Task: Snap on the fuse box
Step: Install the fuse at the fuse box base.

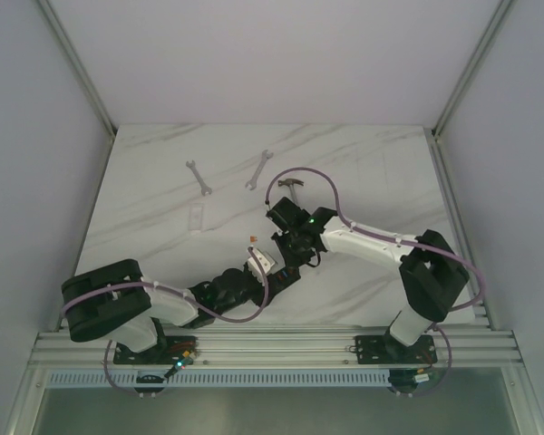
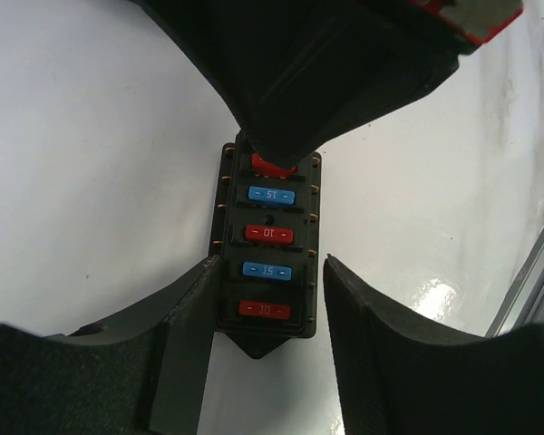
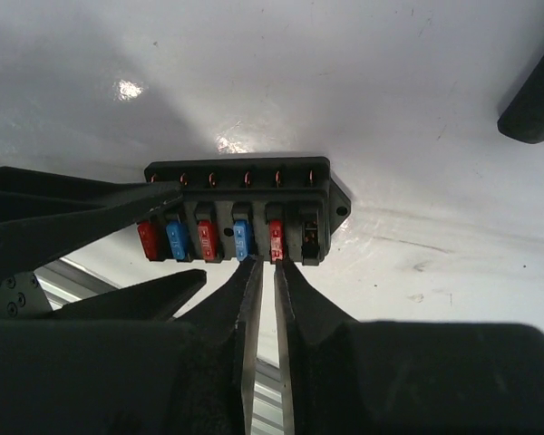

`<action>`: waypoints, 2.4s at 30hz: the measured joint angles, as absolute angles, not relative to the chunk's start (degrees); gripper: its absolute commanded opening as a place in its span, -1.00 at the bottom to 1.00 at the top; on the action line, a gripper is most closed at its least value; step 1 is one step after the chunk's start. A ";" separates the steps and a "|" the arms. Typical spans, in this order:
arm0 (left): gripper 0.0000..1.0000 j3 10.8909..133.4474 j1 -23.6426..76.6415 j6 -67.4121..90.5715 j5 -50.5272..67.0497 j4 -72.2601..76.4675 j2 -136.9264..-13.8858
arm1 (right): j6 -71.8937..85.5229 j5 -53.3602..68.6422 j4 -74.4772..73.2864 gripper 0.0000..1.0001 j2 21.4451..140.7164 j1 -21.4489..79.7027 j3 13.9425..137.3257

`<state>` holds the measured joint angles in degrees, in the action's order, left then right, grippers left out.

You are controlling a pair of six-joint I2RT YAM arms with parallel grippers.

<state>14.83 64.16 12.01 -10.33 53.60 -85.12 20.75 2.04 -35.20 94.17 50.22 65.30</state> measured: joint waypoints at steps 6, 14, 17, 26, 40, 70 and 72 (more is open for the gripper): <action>-0.01 15.66 64.16 11.11 -10.09 52.64 -85.45 | 20.91 2.11 -35.00 -0.77 95.59 49.95 65.30; -0.03 16.49 64.16 10.39 -9.61 52.47 -86.28 | 21.26 1.37 -35.57 -0.77 96.14 49.91 65.30; -0.03 16.64 64.16 10.37 -9.45 52.47 -86.46 | 21.45 1.06 -35.99 -0.77 96.03 49.80 65.30; -0.03 17.37 64.16 10.15 -9.23 52.21 -87.05 | 22.28 0.86 -36.75 -0.79 95.98 49.39 65.30; -0.04 18.20 64.16 9.96 -9.21 51.35 -87.35 | 22.72 -0.67 -39.29 -0.79 95.35 49.36 65.30; -0.07 18.33 64.16 9.93 -9.21 51.20 -87.61 | 22.68 0.45 -41.23 -1.00 99.66 49.34 67.68; -0.07 18.33 64.16 9.93 -9.21 51.22 -87.64 | 22.70 0.38 -41.98 -1.00 100.38 49.39 68.38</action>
